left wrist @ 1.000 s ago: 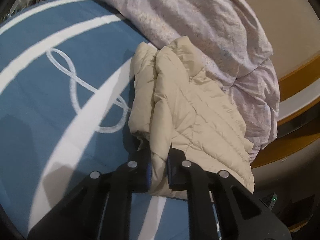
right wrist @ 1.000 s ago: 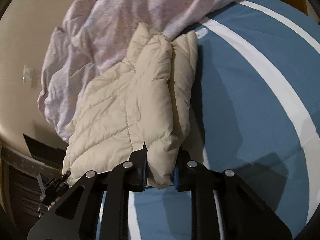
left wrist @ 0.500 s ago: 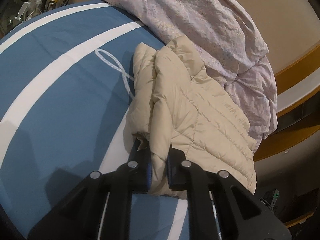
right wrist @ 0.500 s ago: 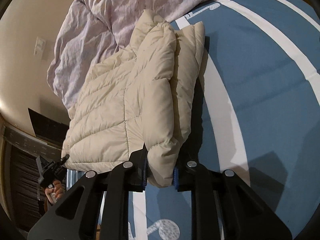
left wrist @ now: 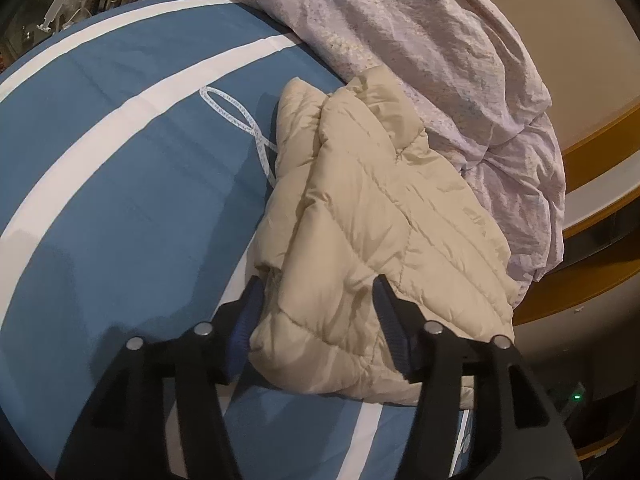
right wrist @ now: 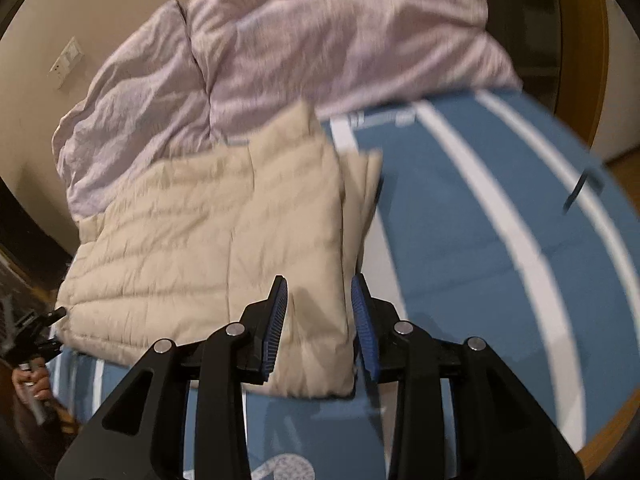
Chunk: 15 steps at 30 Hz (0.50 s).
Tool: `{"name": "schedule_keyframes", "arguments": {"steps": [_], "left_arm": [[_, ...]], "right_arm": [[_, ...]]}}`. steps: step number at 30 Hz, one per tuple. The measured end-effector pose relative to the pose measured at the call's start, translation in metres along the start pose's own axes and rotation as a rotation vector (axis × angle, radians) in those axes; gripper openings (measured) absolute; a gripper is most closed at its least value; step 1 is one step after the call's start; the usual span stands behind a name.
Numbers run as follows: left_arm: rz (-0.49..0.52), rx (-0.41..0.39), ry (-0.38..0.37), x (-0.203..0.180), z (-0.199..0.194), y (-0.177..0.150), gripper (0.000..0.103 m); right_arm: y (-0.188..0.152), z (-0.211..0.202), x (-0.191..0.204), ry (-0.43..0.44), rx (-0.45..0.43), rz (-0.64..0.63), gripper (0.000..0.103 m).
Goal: Fold large clothes
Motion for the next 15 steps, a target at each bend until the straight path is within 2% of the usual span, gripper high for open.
{"name": "schedule_keyframes", "arguments": {"steps": [4, 8, 15], "left_arm": [[0.003, 0.002, 0.014, -0.003, 0.004, 0.001, 0.062], [-0.005, 0.012, 0.02, -0.004, 0.009, 0.002, 0.063], [-0.006, 0.006, 0.035, -0.004, 0.012, 0.004, 0.063]], "right_arm": [[0.009, 0.005, 0.029, 0.057, -0.002, -0.069, 0.037], [0.008, 0.025, 0.06, 0.091, 0.037, -0.137, 0.037], [-0.005, 0.051, 0.064, 0.085, 0.102, -0.142, 0.037]]}}
Point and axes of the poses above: each gripper's, at about its wrist camera, not at the fingertips, and z roughly the way its jaws point, x to its left, y to its top, the point moved 7 cm from there along z, roughly the way its jaws point, and after that the axes turned 5 degrees about -z, right-handed, at the moved point
